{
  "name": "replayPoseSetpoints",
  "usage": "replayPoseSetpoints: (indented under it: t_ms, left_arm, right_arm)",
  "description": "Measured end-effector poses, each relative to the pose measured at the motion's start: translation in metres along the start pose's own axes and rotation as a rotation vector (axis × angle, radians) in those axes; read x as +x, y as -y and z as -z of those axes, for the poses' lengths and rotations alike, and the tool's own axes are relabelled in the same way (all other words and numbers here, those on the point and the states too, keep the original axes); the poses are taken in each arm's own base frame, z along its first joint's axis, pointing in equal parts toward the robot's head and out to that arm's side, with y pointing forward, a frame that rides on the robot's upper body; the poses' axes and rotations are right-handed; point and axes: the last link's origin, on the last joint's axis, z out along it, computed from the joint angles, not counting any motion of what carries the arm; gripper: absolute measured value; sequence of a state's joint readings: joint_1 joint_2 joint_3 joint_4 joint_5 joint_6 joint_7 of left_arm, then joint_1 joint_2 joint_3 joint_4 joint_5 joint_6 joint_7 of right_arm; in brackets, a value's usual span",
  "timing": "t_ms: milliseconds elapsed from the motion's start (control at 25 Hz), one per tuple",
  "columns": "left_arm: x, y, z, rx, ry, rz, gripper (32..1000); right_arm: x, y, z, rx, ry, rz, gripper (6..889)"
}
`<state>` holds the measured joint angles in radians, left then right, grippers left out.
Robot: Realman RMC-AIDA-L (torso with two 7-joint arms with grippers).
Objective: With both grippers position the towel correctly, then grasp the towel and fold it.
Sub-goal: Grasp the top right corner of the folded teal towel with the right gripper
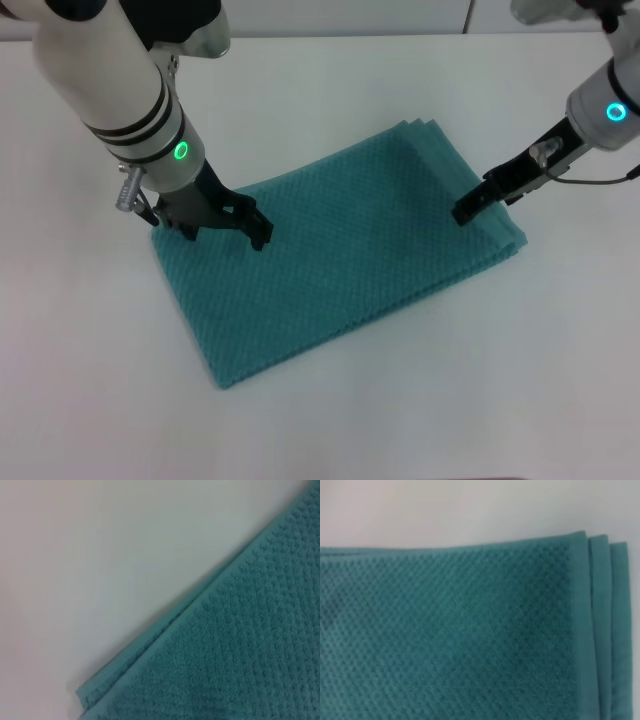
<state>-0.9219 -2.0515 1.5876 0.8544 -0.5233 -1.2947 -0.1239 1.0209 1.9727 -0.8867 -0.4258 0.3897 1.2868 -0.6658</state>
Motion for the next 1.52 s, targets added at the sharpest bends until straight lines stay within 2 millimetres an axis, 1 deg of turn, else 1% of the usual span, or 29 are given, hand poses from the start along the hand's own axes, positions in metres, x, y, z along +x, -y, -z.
replayPoseSetpoints:
  t_ms: [160, 720, 1160, 1520]
  left_arm:
    - [0.0, -0.001, 0.0, -0.002, -0.001, -0.001, 914]
    - [0.002, -0.007, 0.001, -0.024, -0.009, -0.016, 913]
    - [0.002, -0.007, 0.001, -0.025, -0.011, -0.016, 913]
    - [0.002, -0.008, 0.001, -0.025, -0.013, -0.017, 912]
  right_arm:
    - [0.005, 0.006, -0.009, 0.041, -0.006, 0.007, 862]
    - [0.019, 0.024, -0.023, 0.105, 0.028, -0.027, 862]
    - [0.024, 0.022, -0.036, 0.118, 0.04, -0.024, 861]
    - [0.027, 0.024, -0.041, 0.127, 0.049, -0.024, 860]
